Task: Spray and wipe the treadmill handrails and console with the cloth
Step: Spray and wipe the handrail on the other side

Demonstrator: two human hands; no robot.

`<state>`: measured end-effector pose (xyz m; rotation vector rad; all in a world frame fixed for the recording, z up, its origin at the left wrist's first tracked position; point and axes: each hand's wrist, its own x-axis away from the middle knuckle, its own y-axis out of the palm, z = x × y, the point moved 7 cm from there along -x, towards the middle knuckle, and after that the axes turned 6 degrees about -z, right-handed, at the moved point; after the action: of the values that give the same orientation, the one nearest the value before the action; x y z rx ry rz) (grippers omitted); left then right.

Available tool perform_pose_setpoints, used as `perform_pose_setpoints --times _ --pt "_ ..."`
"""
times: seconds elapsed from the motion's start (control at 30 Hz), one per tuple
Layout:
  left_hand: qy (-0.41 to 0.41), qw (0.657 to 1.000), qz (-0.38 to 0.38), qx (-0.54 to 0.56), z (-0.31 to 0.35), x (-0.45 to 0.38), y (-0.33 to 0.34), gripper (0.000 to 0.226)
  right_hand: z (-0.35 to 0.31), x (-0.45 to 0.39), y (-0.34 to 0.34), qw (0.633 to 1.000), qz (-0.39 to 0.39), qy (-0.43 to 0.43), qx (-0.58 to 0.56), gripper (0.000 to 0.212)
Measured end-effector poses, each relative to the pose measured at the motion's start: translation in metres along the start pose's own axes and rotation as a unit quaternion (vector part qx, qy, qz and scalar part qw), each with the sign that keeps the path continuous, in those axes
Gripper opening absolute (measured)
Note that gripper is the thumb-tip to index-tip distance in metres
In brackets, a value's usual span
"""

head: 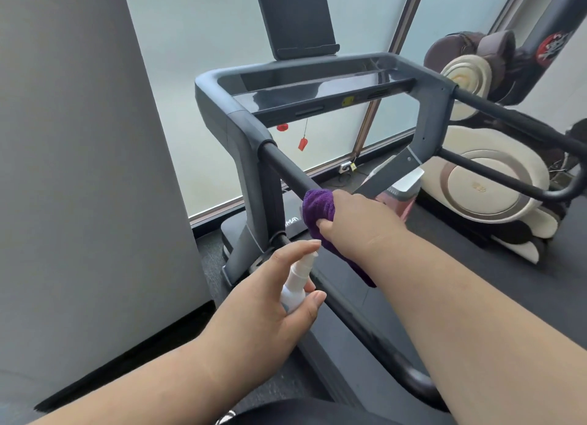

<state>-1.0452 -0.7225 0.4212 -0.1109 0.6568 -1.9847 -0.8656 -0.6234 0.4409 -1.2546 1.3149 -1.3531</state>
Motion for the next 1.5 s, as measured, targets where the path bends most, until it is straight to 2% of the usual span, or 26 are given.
perform_pose_setpoints --times 0.17,0.43,0.6,0.77,0.93,1.07,1.23,1.33,1.43,1.5 --pt "0.003 1.0 -0.013 0.0 0.026 0.025 0.037 0.052 0.034 0.052 0.007 1.0 0.013 -0.002 0.025 0.032" --pt "0.018 0.999 -0.034 -0.02 0.058 0.047 0.078 0.052 0.087 0.131 0.012 0.999 0.033 0.009 -0.016 0.046" --pt "0.025 0.998 -0.043 -0.025 0.073 0.056 0.096 0.051 0.106 0.166 0.018 0.99 0.112 0.01 -0.083 0.045" --pt "0.016 0.997 -0.053 -0.05 0.076 0.069 0.11 0.051 0.123 0.193 0.034 0.967 0.201 0.009 -0.157 0.055" --pt "0.012 0.996 -0.06 -0.067 0.081 0.082 0.122 0.051 0.146 0.214 0.069 0.913 0.257 0.026 -0.315 0.058" --pt "0.002 0.994 -0.064 -0.084 0.085 0.09 0.126 0.052 0.162 0.228 0.119 0.869 0.245 0.025 -0.428 0.066" --pt "0.006 0.993 -0.055 -0.107 0.094 0.095 0.126 0.052 0.171 0.235 0.161 0.863 0.167 0.03 -0.476 0.066" --pt "0.008 0.993 -0.041 -0.111 0.097 0.097 0.124 0.053 0.17 0.236 0.149 0.86 0.173 0.014 -0.48 0.057" --pt "0.011 0.993 -0.031 -0.111 0.1 0.097 0.122 0.05 0.158 0.233 0.099 0.851 0.243 -0.036 -0.465 0.052" --pt "0.012 0.993 -0.029 -0.11 0.101 0.098 0.122 0.05 0.146 0.221 0.058 0.859 0.275 -0.062 -0.426 0.053"
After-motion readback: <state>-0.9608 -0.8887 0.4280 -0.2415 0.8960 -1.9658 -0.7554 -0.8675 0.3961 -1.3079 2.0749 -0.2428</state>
